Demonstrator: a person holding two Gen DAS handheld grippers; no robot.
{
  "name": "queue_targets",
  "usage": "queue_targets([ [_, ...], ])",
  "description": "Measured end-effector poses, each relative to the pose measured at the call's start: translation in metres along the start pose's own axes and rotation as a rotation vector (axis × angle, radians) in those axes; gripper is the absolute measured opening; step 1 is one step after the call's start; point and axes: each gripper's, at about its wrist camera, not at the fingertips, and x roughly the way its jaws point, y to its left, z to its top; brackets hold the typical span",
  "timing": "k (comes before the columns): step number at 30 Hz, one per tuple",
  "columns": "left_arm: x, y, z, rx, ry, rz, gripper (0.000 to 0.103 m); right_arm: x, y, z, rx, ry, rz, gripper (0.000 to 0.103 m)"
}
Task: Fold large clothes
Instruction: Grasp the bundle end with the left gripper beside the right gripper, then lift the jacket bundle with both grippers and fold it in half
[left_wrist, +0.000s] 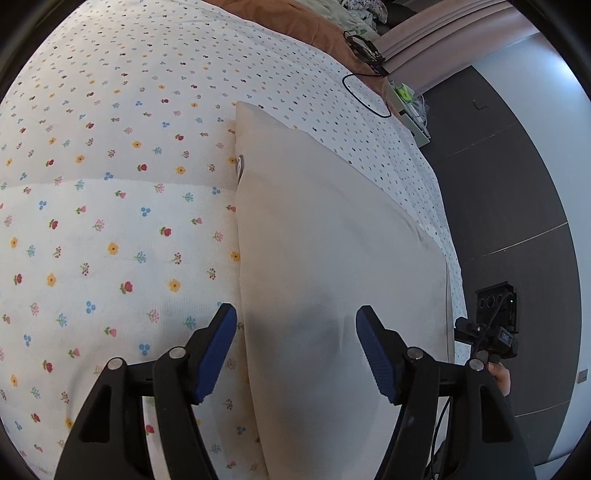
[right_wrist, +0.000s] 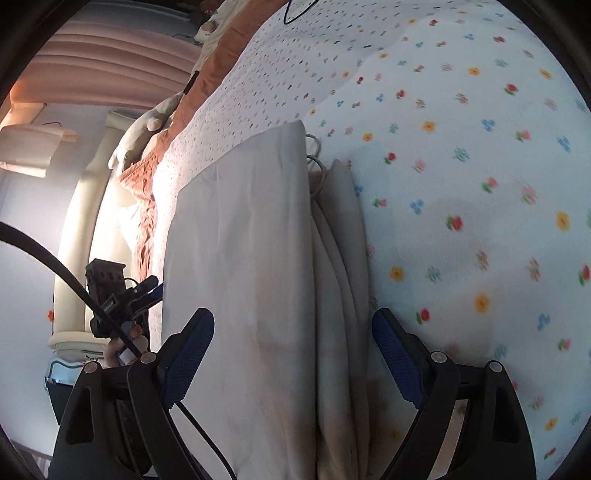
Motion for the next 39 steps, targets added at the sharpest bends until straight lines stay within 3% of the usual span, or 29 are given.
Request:
queue_targets([
  [12, 0.026, 0.007, 0.027, -0.010, -0.012, 0.018, 0.067, 0.028, -0.007, 0.041, 0.003, 0.036, 0.042, 0.061],
  [18, 0.041, 0.001, 0.041, 0.003, -0.007, 0.047, 0.063, 0.037, -0.006, 0.048, 0.009, 0.051, 0.036, 0.056],
  [20, 0.043, -0.001, 0.044, 0.007, -0.010, 0.064, 0.057, 0.038, -0.002, 0.048, -0.004, 0.049, 0.003, 0.044],
  [22, 0.043, -0.004, 0.045, 0.008, -0.016, 0.072, 0.046, 0.036, 0.004, 0.045, -0.007, 0.042, -0.017, 0.030],
  [27, 0.032, -0.020, 0.044, 0.051, -0.044, 0.081, 0.028, 0.027, 0.044, 0.030, -0.095, -0.016, -0.062, 0.015],
  [39, -0.056, -0.074, 0.018, 0.134, -0.192, 0.041, 0.021, -0.034, 0.111, -0.050, -0.237, -0.188, -0.096, 0.012],
])
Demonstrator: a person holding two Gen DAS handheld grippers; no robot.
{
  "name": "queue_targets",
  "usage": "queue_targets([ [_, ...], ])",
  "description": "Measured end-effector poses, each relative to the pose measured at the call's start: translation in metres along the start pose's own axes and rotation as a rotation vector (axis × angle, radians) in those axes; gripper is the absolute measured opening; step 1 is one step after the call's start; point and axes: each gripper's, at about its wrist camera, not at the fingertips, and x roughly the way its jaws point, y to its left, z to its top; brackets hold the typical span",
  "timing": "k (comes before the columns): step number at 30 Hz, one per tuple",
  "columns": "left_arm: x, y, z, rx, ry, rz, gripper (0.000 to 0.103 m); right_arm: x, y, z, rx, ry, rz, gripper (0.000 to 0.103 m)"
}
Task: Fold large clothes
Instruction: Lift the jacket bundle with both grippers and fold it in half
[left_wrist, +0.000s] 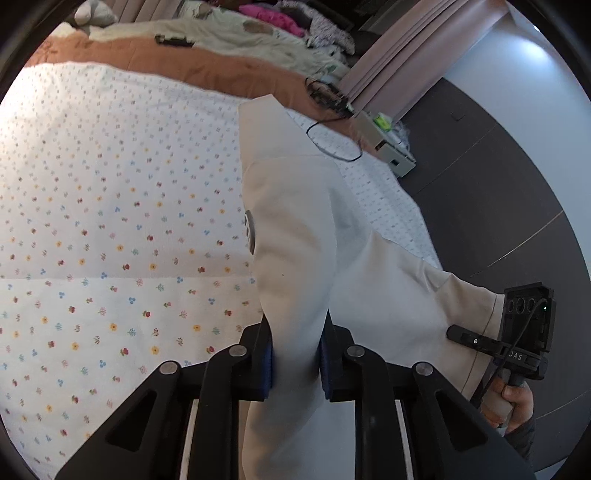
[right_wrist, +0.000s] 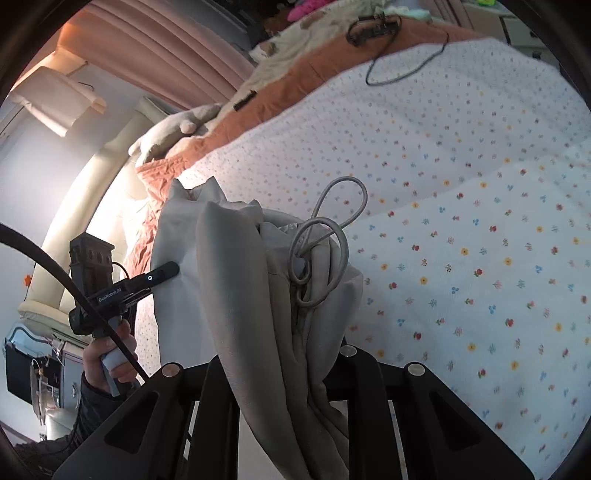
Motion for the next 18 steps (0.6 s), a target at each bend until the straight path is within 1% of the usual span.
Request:
queue_targets([
  [7, -0.064, -0.039, -0.017, 0.065, -0.094, -0.030, 0.019, -0.063, 0.024, -0.050, -0.041, -0.105, -0.018, 0.012],
  [14, -0.112, -0.081, -0.035, 0.125, -0.156, -0.077, 0.019, -0.123, 0.048, -0.102, -0.081, -0.176, -0.040, 0.012],
  [18, -0.133, -0.109, -0.049, 0.160, -0.180, -0.115, 0.019, -0.151, 0.051, -0.118, -0.119, -0.217, -0.043, 0.011],
])
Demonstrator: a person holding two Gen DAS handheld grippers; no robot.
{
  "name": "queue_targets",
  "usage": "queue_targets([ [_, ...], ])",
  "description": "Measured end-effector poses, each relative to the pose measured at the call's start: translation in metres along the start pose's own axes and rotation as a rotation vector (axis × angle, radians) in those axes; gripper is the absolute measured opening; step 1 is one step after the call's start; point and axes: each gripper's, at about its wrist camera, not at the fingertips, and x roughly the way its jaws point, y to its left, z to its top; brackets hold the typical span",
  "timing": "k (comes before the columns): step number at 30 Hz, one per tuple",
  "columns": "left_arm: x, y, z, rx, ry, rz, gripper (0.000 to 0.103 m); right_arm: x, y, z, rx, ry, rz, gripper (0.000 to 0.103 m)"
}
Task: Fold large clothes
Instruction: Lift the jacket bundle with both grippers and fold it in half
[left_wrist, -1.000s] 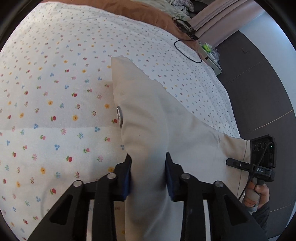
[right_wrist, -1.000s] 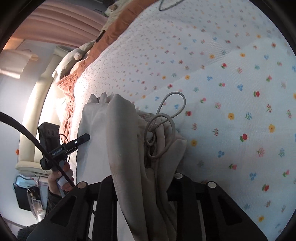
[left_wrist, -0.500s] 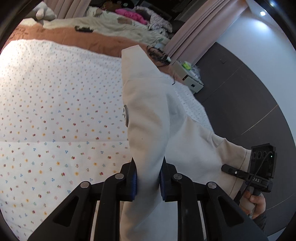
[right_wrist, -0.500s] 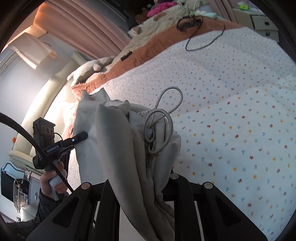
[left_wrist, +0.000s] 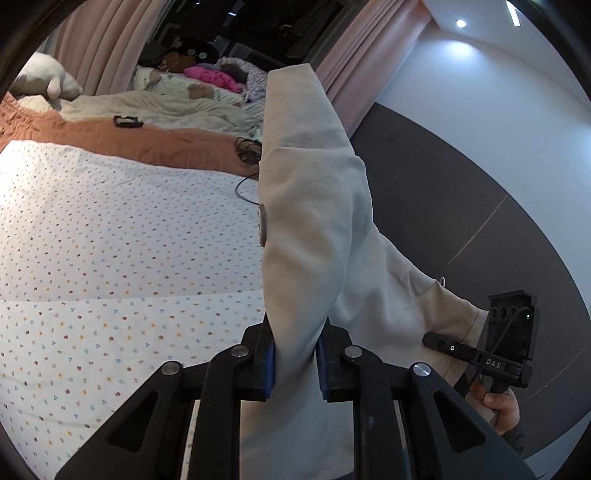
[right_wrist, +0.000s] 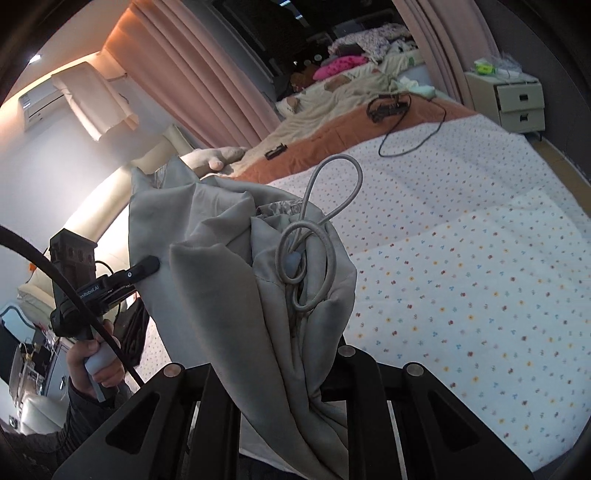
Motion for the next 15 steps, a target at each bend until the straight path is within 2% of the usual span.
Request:
queue_targets([
  [6, -0.009, -0.050, -0.005, 0.042, -0.010, -0.070, 0.019, -0.058, 0.001, -0.012, -0.023, -0.067, -0.041, 0.011],
  [15, 0.003, -0.128, -0.012, 0.091, 0.007, -0.184, 0.019, -0.142, -0.001, -0.021, -0.057, -0.135, -0.164, 0.011],
])
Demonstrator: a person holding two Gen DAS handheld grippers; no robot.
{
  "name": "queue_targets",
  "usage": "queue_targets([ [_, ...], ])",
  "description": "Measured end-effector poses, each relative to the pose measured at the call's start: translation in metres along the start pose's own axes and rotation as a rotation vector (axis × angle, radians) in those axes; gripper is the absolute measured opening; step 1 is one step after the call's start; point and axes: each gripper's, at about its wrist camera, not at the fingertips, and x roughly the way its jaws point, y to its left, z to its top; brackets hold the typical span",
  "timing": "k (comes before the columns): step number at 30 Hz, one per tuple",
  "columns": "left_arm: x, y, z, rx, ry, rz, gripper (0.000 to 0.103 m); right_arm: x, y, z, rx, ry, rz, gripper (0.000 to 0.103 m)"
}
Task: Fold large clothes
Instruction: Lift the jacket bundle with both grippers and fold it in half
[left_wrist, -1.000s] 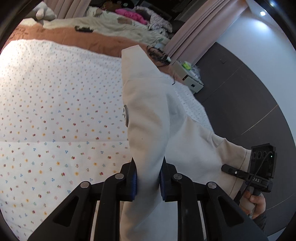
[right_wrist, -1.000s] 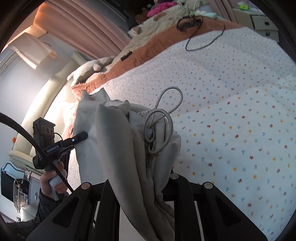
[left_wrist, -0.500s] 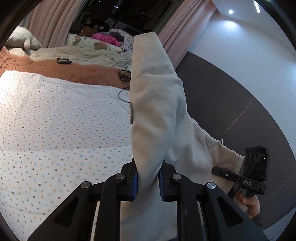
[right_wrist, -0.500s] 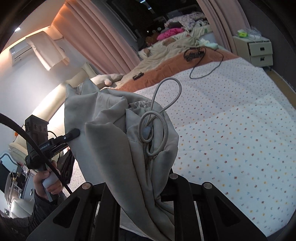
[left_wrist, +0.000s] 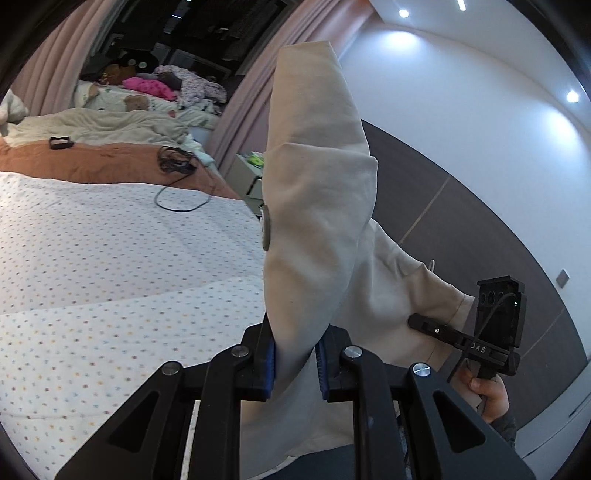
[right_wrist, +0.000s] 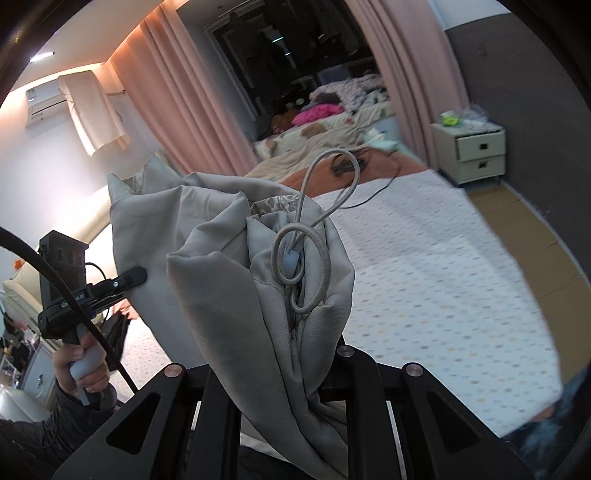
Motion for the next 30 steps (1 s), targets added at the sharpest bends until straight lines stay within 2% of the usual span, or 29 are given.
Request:
queue_targets([
  [5, 0.021, -0.045, -0.002, 0.038, 0.020, -0.056, 0.019, -0.038, -0.007, -0.001, -0.004, -0.030, -0.078, 0.011],
  [12, 0.055, -0.095, -0.008, 0.066, 0.057, -0.137, 0.019, -0.073, -0.006, -0.005, -0.024, -0.060, -0.145, 0.011],
  [18, 0.082, -0.117, -0.021, 0.065, 0.096, -0.197, 0.019, -0.089, -0.006, -0.010, -0.050, -0.063, -0.191, 0.010],
  [24, 0.129, -0.130, -0.026, 0.025, 0.166, -0.232, 0.019, -0.081, -0.014, -0.002, -0.048, -0.031, -0.242, 0.010],
  [30, 0.192, -0.109, -0.028, -0.050, 0.259, -0.210, 0.019, -0.035, -0.026, 0.009, -0.013, 0.039, -0.284, 0.010],
])
